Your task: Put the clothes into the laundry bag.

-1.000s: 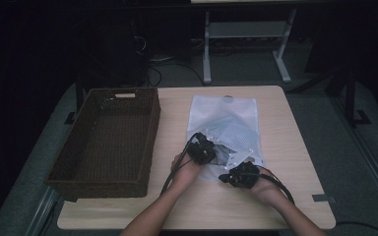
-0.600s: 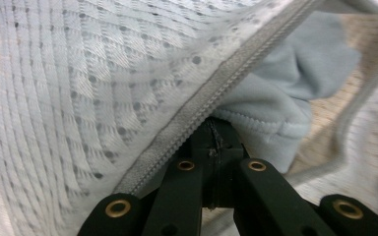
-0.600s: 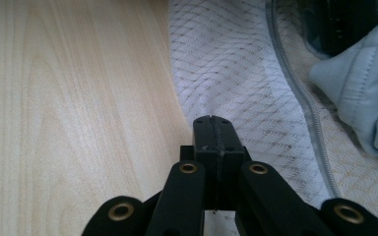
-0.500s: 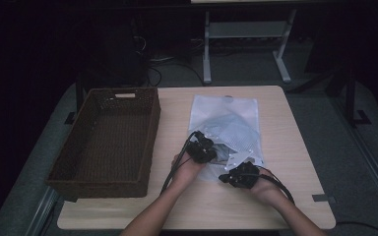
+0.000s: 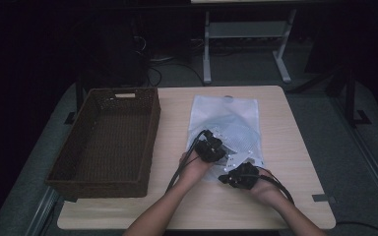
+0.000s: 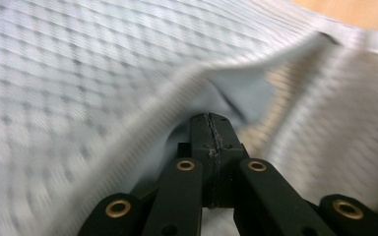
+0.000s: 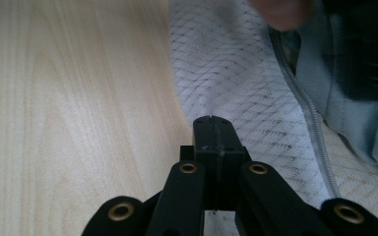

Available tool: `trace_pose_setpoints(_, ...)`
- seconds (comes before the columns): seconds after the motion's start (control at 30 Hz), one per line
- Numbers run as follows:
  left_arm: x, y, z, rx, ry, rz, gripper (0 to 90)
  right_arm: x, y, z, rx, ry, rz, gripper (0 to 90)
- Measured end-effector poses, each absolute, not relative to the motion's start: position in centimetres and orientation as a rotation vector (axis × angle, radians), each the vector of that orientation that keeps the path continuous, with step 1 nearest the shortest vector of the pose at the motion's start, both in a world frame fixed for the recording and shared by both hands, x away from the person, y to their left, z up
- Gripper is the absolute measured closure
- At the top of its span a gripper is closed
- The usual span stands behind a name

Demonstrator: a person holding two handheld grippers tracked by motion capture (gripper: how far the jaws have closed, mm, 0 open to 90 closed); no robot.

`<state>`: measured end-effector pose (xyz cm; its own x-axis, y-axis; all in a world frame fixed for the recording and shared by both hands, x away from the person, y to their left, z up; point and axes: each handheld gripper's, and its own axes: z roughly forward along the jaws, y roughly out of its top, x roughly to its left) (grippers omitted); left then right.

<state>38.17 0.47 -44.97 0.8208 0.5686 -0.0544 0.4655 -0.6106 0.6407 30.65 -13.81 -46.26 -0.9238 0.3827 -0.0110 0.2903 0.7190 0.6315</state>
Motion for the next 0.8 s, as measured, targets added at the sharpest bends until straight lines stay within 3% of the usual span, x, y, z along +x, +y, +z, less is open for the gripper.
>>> trace_pose_setpoints(0.5, 41.7, -0.3, -45.9, 2.277, 0.887, 0.367, 89.9, 30.6, -14.0, -46.1, 0.529, 2.838, 0.996, 90.0)
trace_pose_setpoints(0.7, 41.5, 0.1, -45.5, 2.253, 0.880, 0.303, 89.3, 30.7, -14.2, -46.2, 0.531, 2.836, 0.997, 90.0)
trace_pose_setpoints(0.8, 39.9, 1.1, -44.0, 2.272, 0.821, 0.238, 84.0, 30.7, -14.2, -46.2, 0.530, 2.831, 0.998, 90.0)
